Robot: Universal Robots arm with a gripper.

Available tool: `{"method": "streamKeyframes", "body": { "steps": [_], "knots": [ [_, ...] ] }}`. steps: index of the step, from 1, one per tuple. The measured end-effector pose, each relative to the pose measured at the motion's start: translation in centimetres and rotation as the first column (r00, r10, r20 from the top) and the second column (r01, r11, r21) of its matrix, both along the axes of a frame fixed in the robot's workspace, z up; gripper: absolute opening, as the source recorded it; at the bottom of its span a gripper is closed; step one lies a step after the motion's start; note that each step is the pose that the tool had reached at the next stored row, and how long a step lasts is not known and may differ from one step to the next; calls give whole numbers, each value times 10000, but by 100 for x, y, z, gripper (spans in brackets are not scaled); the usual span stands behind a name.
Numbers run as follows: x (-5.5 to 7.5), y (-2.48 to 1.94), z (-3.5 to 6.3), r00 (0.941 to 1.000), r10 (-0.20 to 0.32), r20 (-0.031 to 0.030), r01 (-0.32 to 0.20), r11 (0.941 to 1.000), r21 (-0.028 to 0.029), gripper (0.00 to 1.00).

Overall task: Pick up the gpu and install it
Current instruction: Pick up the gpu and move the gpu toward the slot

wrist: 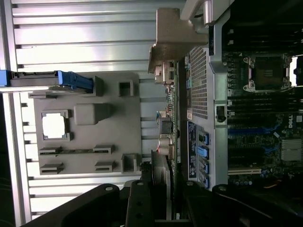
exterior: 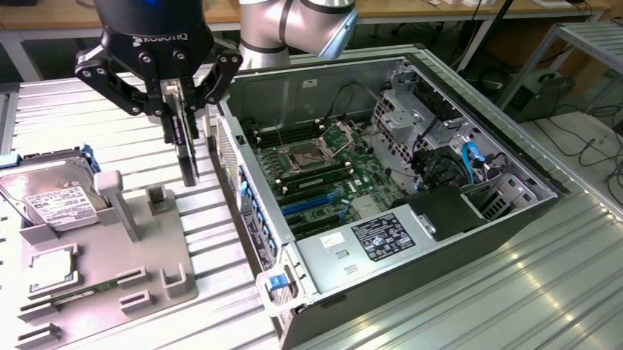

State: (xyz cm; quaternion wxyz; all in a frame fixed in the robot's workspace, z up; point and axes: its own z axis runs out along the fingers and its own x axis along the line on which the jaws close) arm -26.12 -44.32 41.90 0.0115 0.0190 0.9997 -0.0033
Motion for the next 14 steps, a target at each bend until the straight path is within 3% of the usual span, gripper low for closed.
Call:
{"method": "streamKeyframes", "body": {
  "steps": [5, 14],
  "knots": [
    [134, 0, 0, 9990, 445, -1, -445, 9990, 0, 28],
    [411, 0, 0, 9990, 446, -1, -446, 9990, 0, 28]
  ]
}}
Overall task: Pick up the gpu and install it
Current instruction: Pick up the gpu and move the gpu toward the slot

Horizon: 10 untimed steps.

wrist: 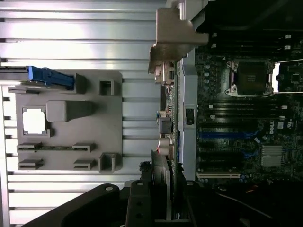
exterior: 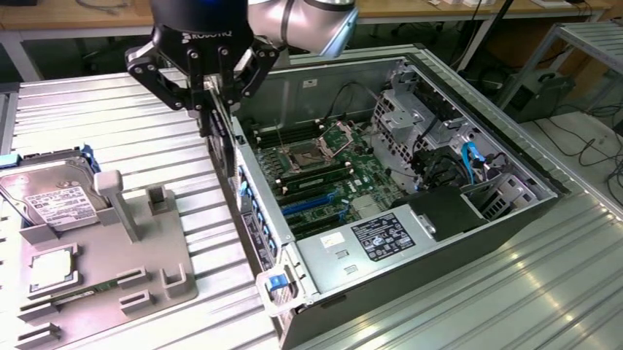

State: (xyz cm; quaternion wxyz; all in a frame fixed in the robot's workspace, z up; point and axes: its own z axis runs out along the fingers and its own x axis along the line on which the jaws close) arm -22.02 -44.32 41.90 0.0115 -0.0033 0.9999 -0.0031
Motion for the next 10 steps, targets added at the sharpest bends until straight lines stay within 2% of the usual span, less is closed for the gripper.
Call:
{"method": "streamKeyframes", "body": {
  "steps": [4, 10],
  "knots": [
    [228, 0, -1, 10000, 5, 0, -5, 10000, 1, 28],
    [437, 0, -1, 10000, 13, 0, -13, 10000, 0, 28]
  ]
}}
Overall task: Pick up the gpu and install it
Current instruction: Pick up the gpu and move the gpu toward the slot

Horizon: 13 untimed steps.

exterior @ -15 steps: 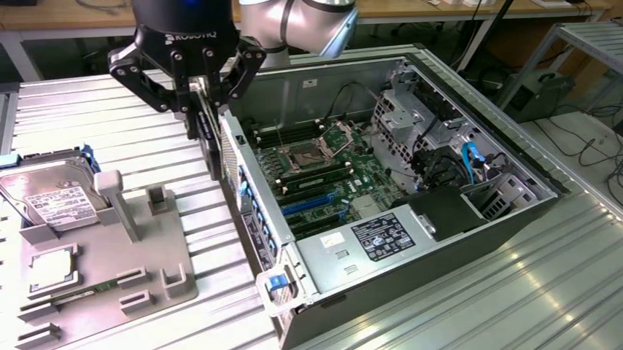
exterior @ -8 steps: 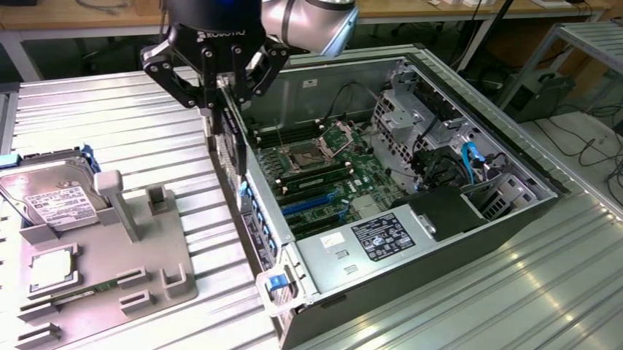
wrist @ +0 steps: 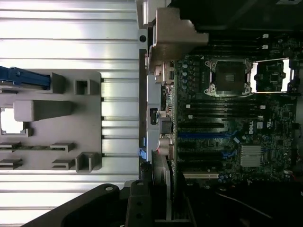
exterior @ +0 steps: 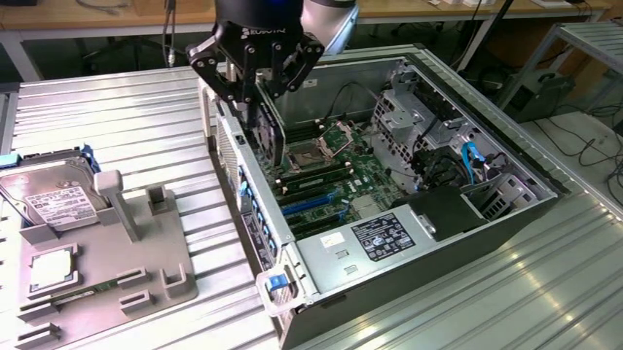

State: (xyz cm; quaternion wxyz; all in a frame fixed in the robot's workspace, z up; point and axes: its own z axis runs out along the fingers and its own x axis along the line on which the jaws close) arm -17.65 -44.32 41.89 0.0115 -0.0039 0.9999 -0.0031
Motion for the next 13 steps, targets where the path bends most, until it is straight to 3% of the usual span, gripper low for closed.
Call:
{"method": "streamKeyframes", "body": {
  "steps": [1, 2, 10, 13],
  "knots": [
    [115, 0, 0, 10000, 8, 0, -8, 10000, 0, 28],
    [314, 0, -1, 10000, 15, 0, -15, 10000, 0, 28],
    [720, 0, -4, 10000, 19, 0, -19, 10000, -6, 28],
    [936, 0, -9, 9999, 167, -3, -167, 9999, -8, 28]
  ]
}}
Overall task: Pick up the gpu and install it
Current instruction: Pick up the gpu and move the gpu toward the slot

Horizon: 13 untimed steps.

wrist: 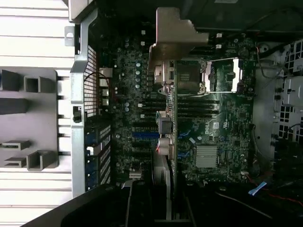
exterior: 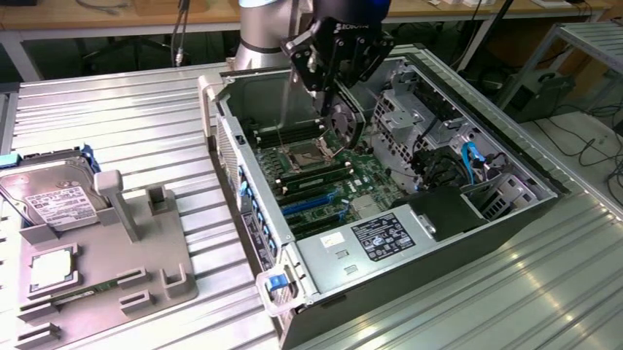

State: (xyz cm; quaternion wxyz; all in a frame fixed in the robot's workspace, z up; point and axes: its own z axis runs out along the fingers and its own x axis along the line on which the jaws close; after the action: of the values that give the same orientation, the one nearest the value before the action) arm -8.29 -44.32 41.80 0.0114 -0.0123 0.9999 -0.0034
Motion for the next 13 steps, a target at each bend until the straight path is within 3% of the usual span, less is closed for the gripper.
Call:
{"method": "streamKeyframes", "body": {
  "steps": [13],
  "knots": [
    [624, -1, -10, 10000, 2, 0, -2, 10000, -6, 28]
  ]
}}
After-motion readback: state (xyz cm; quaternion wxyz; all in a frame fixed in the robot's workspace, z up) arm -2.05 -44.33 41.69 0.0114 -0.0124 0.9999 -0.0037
